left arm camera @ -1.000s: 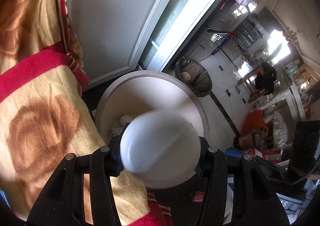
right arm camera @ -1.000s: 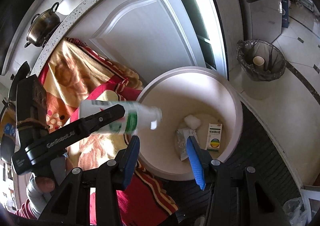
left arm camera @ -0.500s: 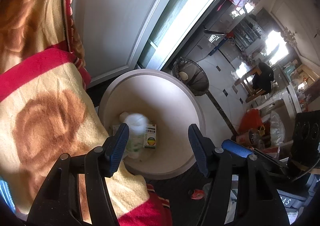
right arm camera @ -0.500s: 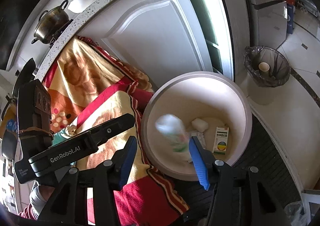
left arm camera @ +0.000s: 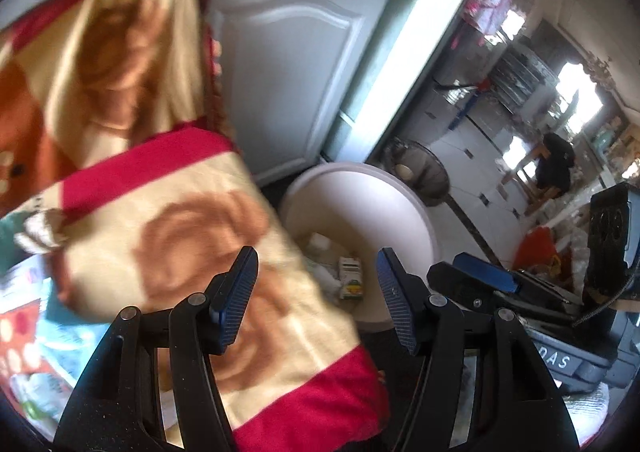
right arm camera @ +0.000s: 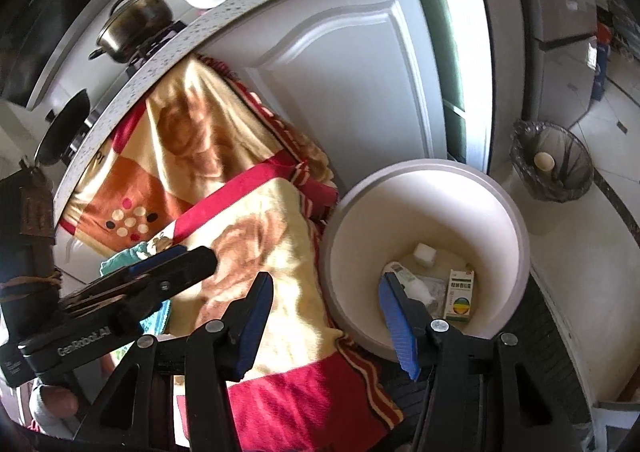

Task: Collect trash
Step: 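Move both open tools back over the remaining trash on the chair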

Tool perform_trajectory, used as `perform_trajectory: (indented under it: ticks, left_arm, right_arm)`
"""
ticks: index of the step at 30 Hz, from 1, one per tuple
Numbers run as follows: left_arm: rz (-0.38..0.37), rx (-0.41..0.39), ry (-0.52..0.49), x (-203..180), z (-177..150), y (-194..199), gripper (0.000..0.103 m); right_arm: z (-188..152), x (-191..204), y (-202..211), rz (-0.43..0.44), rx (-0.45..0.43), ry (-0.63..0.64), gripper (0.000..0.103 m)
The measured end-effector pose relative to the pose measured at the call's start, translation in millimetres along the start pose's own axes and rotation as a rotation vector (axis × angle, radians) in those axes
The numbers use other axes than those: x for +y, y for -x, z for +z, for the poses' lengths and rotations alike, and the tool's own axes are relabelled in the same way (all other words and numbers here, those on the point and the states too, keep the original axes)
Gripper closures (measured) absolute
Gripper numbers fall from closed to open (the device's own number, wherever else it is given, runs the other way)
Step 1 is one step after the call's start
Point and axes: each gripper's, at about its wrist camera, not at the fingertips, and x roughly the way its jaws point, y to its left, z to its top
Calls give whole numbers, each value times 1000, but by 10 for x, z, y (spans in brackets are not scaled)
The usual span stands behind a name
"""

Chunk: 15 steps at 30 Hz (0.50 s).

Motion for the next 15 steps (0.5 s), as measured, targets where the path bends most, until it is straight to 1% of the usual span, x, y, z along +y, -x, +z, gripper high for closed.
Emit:
perform_trajectory:
  ticks: [1,4,10,15]
  left_arm:
    - [6,-6,5,46,-10,52,43]
    - [55,-43,17,194,-97,269,43]
    - [117,-86,33,434,-262,633,43]
    - [175,-105,60,689,-470,905,43]
  right_arm:
    - [-7,48,0,1,-3,7,49]
    - [-36,222,-1,8,-12,33,45]
    - [-120,584,-54,33,-5,91,44]
    - [-219,900,-136,65,16,145,44]
